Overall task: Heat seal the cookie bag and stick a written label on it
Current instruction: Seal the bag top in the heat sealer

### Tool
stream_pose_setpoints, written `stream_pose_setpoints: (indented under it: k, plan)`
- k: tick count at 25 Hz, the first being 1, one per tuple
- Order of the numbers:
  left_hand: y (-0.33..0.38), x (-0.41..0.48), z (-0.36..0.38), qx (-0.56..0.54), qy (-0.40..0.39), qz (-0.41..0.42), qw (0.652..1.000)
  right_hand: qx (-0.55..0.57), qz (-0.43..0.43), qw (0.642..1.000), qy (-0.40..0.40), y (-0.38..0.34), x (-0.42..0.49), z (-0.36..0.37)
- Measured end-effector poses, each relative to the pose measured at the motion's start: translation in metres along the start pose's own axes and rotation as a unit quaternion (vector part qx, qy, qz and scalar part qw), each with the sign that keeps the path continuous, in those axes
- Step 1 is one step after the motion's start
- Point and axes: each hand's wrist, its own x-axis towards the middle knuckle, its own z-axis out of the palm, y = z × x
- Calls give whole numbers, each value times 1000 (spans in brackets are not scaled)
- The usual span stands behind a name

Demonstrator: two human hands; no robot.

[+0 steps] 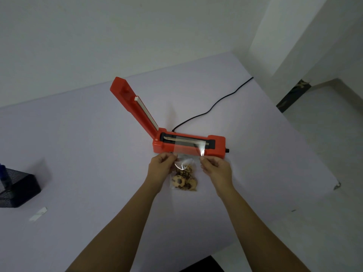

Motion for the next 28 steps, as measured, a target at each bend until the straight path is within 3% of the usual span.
stream_pose_setpoints:
  k: [8,12,16,19,24,28]
  plan:
    - [-3,0,4,-4,25,-1,1000,35,63,997,-12,-7,1,5]
    - [-1,-1,4,-6,23,-2,1000,-22,57,998,2,-7,1,2]
    - [1,-1,0,2,26,-2,1000,-163,-68,975,136,-19,-15,-5]
    - [2,0,-1,5,25,-7,1000,-160,-220,950,150,-50,-12,-7]
    - [2,1,0,16,28,-6,999,-195,-456,868,-3,-136,11,21]
    - [2,1,0,19,28,-7,999,-311,-575,733,-190,-184,12,59]
